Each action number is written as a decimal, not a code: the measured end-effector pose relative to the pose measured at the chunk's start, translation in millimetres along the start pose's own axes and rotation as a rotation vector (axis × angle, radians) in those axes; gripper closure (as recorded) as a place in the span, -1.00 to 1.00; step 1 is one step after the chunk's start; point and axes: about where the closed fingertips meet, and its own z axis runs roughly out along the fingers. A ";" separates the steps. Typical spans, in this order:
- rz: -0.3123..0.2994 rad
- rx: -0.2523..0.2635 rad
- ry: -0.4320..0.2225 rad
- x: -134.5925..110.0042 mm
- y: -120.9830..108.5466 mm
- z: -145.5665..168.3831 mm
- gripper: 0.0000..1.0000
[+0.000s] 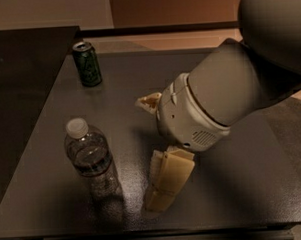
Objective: Pick water bottle
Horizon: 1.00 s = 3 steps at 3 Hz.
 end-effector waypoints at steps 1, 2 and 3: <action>0.010 0.005 -0.070 -20.4 2.9 17.7 -1.00; 0.026 0.022 -0.138 -38.0 3.6 32.1 -1.00; 0.034 0.034 -0.199 -53.4 4.7 42.4 -1.00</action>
Offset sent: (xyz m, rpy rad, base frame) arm -0.0032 0.0731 -0.0091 0.2330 0.0170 -0.0456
